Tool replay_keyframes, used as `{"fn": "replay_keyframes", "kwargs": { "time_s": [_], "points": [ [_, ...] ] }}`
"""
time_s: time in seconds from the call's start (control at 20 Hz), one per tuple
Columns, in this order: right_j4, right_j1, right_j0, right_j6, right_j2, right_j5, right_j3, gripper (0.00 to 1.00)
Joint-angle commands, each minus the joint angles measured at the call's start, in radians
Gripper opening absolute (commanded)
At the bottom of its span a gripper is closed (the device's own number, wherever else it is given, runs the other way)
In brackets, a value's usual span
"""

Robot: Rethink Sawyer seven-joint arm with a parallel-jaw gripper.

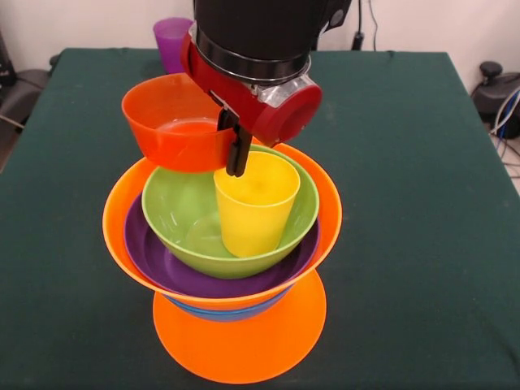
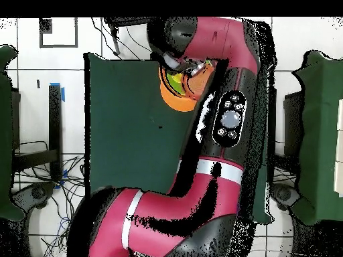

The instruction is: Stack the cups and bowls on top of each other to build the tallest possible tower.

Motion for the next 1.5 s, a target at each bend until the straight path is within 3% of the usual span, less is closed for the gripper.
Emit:
{"fn": "replay_keyframes", "kwargs": {
  "time_s": [0.05,0.3,0.55,0.9,1.5],
  "points": [
    [0.026,0.029,0.038,0.198,0.01,0.172,-0.084,0.0],
    [0.044,0.031,0.044,0.206,-0.006,0.174,-0.08,0.0],
    [0.066,0.063,0.05,0.214,-0.034,0.2,-0.142,0.0],
    [0.096,0.128,0.053,0.222,-0.052,0.135,-0.179,0.0],
    [0.165,0.175,0.055,0.23,-0.123,0.172,-0.249,0.0]
  ]
}}
